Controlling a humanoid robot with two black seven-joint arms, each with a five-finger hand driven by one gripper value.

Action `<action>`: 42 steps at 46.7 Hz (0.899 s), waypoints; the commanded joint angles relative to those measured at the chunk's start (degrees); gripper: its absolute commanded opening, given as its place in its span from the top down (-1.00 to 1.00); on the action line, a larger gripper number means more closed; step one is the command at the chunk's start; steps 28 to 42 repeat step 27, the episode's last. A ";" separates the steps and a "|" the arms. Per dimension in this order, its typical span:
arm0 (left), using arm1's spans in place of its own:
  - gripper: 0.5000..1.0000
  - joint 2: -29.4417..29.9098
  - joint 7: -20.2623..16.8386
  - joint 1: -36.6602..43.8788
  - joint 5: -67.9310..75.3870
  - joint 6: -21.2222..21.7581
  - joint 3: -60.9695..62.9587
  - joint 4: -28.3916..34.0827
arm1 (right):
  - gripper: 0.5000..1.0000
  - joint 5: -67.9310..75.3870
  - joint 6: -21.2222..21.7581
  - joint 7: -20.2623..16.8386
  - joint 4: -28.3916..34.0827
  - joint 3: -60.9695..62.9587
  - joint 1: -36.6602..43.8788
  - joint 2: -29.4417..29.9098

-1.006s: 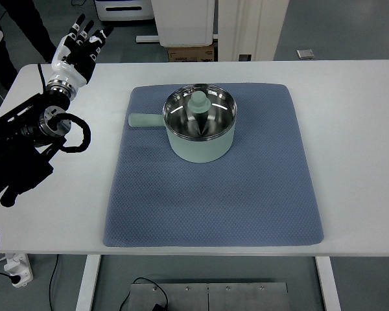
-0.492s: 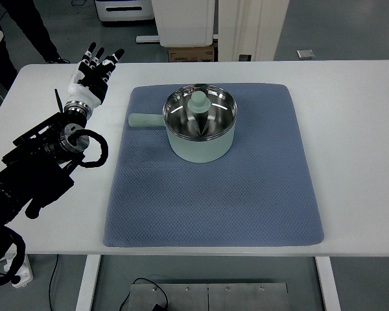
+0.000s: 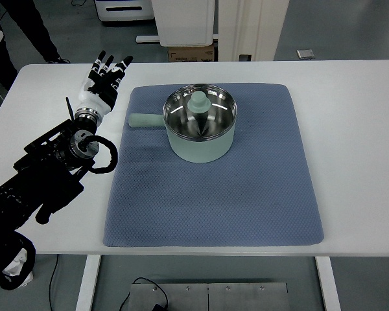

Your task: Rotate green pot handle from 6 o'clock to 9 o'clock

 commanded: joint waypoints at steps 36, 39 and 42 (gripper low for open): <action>-1.00 -0.54 0.01 -0.01 0.11 -0.05 -0.01 -0.01 | -1.00 0.00 0.00 0.00 -0.29 -0.09 0.06 0.00; -1.00 -0.54 0.01 -0.01 0.11 -0.05 -0.01 -0.01 | -1.00 0.00 0.00 0.00 -0.29 -0.09 0.06 0.00; -1.00 -0.54 0.01 -0.01 0.11 -0.05 -0.01 -0.01 | -1.00 0.00 0.00 0.00 -0.29 -0.09 0.06 0.00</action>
